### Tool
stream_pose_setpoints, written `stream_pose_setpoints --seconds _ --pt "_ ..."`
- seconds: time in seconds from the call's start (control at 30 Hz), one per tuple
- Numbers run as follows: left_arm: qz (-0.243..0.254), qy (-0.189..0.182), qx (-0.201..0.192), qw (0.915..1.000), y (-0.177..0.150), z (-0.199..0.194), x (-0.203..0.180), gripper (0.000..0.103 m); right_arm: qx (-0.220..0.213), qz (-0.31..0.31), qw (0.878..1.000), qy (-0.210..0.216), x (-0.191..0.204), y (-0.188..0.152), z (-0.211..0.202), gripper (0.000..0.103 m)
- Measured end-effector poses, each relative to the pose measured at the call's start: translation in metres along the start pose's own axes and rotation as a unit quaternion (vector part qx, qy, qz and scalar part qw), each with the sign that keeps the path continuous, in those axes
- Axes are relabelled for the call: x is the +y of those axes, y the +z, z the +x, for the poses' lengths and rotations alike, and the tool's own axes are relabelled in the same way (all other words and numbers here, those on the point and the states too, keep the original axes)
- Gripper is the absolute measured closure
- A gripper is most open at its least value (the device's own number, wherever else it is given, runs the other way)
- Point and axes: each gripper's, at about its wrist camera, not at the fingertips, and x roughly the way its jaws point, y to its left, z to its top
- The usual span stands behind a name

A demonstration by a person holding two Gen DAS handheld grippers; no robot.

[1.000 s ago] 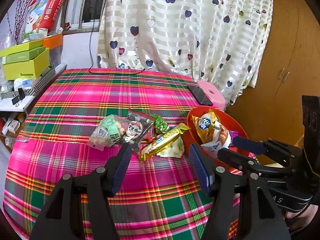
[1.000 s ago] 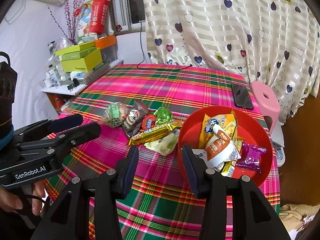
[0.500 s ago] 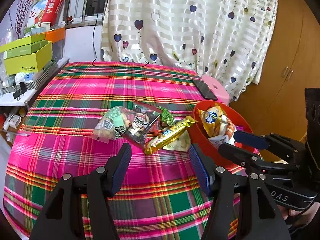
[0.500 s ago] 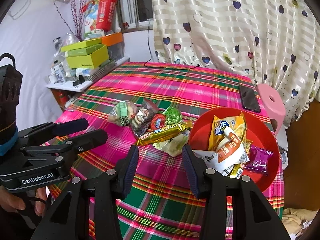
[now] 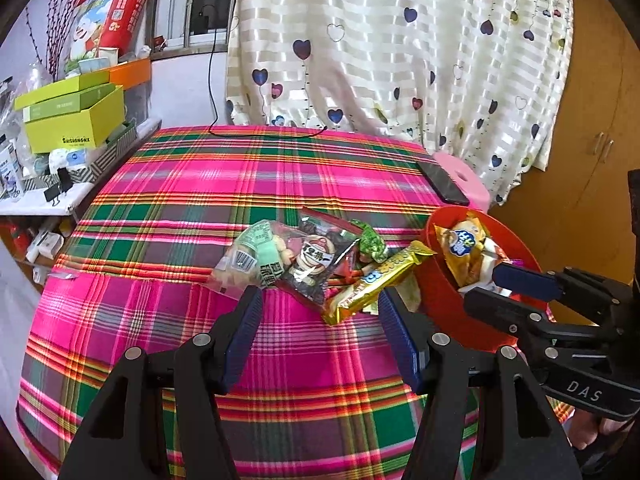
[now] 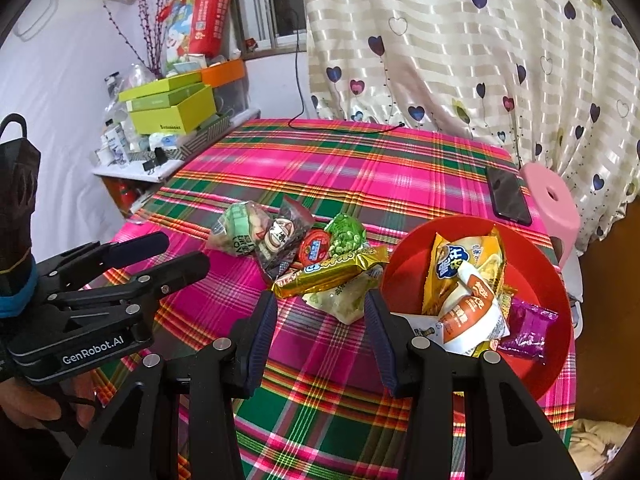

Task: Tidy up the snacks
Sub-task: 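Move both open tools back toward the loose snacks on the table, then grasp the clear green-label bag with the left tool while the right tool grasps the clear cartoon-print packet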

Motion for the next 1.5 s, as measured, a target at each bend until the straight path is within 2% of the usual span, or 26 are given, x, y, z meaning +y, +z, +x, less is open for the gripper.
stream_pose_setpoints --seconds 0.43,0.87,1.23,1.5 --pt "-0.048 -0.006 0.022 0.9986 -0.002 0.025 0.042 0.042 0.012 0.002 1.000 0.009 0.001 0.008 0.027 0.059" --pt "-0.071 -0.002 0.038 0.9968 0.010 0.057 0.073 0.042 0.021 0.006 1.000 0.014 -0.002 0.021 0.056 0.059" --pt "-0.053 -0.045 0.043 0.9966 0.033 0.093 0.082 0.042 0.044 0.011 0.999 0.029 -0.005 0.037 0.096 0.059" --pt "-0.054 -0.045 0.077 0.9946 0.027 0.118 0.084 0.042 0.059 0.020 0.998 0.028 -0.010 0.049 0.124 0.059"
